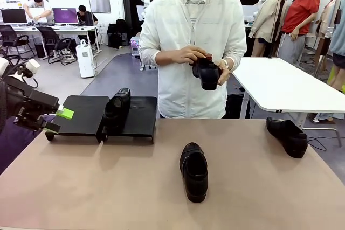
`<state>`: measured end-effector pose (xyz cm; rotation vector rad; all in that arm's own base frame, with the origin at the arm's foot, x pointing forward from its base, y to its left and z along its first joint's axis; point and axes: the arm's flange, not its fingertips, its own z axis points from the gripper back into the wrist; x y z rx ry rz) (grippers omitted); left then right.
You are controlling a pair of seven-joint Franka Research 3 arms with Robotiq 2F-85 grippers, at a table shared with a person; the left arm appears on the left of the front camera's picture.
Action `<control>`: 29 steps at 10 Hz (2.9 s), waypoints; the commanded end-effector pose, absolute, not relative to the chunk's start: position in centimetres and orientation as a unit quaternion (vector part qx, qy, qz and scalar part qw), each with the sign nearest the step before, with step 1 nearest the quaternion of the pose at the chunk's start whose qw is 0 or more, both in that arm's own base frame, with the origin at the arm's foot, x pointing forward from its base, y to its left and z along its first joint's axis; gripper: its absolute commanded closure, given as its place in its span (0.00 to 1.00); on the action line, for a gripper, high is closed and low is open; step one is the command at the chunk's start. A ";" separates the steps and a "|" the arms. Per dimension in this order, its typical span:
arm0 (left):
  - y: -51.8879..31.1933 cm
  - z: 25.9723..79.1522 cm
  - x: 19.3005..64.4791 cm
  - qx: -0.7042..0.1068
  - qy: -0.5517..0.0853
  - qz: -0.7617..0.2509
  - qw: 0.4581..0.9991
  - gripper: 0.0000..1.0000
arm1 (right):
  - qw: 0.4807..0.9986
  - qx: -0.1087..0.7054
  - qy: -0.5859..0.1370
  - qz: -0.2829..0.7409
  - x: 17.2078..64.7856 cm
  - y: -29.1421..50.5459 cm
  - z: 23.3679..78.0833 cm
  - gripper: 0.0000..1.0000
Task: Organize the shoes by placing them on the stand.
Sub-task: Pick up one Shoe and place it in the middle of the table.
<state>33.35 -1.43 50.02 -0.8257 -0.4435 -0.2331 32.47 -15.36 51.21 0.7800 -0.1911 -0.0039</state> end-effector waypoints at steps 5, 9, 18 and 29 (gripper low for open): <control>-1.4 50.1 33.3 -0.405 -0.216 -0.108 0.882 0.00 | 0.980 0.125 -0.136 0.070 48.8 -9.5 51.1 0.00; -1.4 50.1 33.3 -0.405 -0.216 -0.108 0.882 0.00 | 0.979 0.145 -0.113 0.092 50.8 -10.0 50.4 0.00; -1.4 50.1 33.3 -0.405 -0.216 -0.108 0.882 0.00 | 0.986 0.095 -0.053 0.124 65.4 -8.7 42.0 0.00; -1.4 50.1 33.3 -0.405 -0.216 -0.108 0.882 0.00 | 0.992 0.101 0.010 0.073 67.3 -9.9 36.1 0.00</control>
